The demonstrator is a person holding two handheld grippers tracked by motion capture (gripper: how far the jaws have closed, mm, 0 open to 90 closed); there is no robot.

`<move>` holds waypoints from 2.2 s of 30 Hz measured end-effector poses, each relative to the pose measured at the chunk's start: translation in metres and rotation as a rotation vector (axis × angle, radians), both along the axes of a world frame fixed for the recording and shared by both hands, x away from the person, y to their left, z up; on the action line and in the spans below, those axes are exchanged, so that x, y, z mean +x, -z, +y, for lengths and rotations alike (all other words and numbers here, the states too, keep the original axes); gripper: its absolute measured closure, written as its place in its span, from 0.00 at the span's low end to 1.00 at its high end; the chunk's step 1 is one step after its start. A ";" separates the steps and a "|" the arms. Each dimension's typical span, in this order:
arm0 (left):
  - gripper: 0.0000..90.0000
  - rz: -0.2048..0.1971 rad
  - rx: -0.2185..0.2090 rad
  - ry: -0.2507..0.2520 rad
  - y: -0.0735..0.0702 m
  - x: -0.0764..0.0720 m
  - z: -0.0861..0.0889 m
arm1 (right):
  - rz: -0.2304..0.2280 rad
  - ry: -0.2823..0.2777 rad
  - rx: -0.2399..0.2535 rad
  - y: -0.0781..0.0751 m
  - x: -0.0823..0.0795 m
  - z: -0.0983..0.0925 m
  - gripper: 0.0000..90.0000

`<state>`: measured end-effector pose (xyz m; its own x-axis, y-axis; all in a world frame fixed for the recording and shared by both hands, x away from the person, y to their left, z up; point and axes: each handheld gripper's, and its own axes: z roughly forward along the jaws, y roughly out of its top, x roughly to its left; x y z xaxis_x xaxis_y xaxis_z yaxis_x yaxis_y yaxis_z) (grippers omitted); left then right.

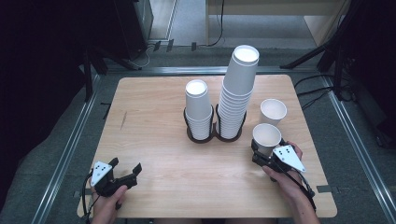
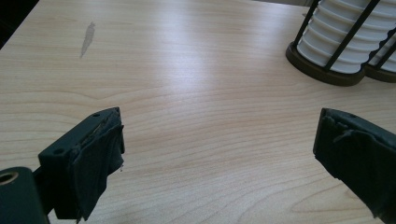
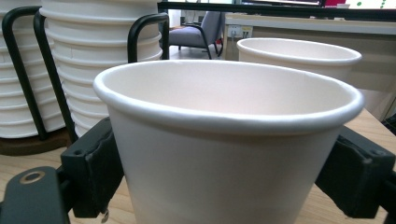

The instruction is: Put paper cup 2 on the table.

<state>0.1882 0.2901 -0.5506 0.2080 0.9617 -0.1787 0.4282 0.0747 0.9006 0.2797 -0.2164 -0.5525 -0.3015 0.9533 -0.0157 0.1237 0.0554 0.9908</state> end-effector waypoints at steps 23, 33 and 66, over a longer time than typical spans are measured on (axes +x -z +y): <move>0.02 0.003 -0.001 0.007 0.000 0.001 0.000 | 0.009 -0.051 -0.015 -0.003 -0.009 -0.004 0.00; 0.02 0.002 -0.005 0.009 0.000 0.001 0.000 | 0.022 -0.047 -0.033 -0.001 -0.022 -0.014 0.00; 0.02 0.005 0.000 0.010 0.001 0.001 -0.001 | 0.054 0.046 -0.047 0.001 -0.062 -0.081 0.00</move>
<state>0.1895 0.2889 -0.5512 0.2167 0.9595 -0.1801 0.4337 0.0707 0.8983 0.2175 -0.2970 -0.5538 -0.2592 0.9648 -0.0457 0.1800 0.0947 0.9791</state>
